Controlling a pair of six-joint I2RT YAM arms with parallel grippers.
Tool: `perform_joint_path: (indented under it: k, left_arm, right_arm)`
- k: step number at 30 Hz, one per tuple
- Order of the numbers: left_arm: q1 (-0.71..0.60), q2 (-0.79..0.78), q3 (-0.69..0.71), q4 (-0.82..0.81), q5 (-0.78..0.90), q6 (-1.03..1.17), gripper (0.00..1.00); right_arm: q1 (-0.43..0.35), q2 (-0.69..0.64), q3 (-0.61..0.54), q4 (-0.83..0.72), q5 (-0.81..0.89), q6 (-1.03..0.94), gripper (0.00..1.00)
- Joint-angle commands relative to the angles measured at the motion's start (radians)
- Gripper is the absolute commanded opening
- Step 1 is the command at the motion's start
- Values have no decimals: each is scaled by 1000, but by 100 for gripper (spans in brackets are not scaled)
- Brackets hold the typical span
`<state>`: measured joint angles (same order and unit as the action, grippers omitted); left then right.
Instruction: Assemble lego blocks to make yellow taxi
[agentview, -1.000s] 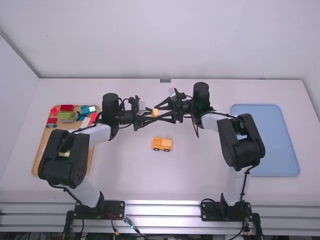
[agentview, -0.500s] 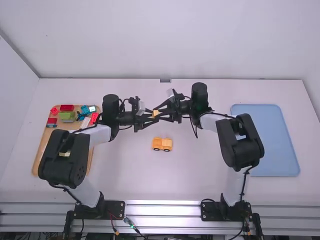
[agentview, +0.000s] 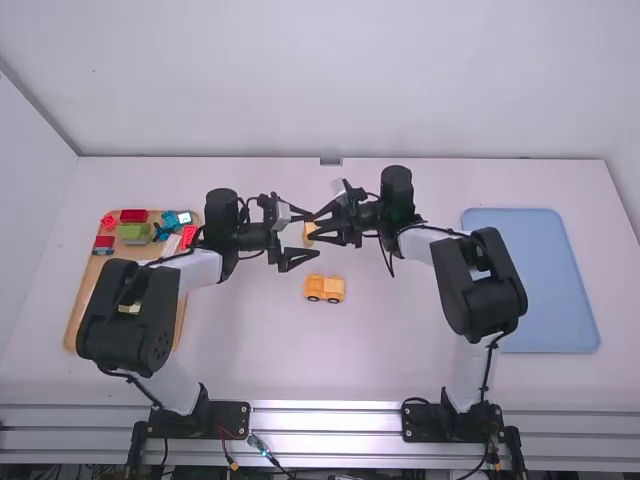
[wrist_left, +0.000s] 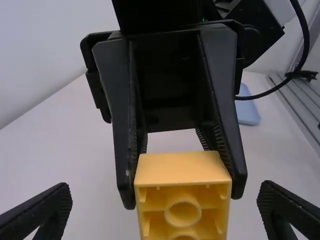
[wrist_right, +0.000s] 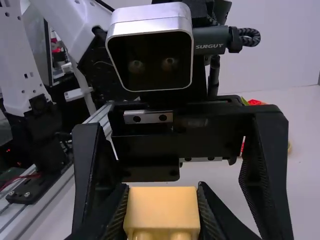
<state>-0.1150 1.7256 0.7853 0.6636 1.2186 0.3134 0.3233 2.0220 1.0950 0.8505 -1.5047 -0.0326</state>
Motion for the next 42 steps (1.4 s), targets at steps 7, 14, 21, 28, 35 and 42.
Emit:
perform_joint_path:
  k: [7,14,21,28,35,42]
  left_arm:
    - [-2,-19,-5,-37,-6,21,99]
    - [-2,-19,-5,-142,-130,23,99]
    - [-2,-19,1,-278,-328,79,99]
    - [6,-19,57,-446,-555,80,99]
    - [11,-19,184,-729,-836,76,99]
    - [93,-19,328,-966,-1231,-260,99]
  right_arm:
    - [-5,3,23,0,29,21,19]
    - [-31,3,18,-124,236,0,17]
    - [-55,3,21,-330,416,-92,16]
    - [-42,3,111,-655,555,-244,13]
    - [40,3,303,-1146,880,-501,9]
    - [146,3,399,-1410,1156,-631,4]
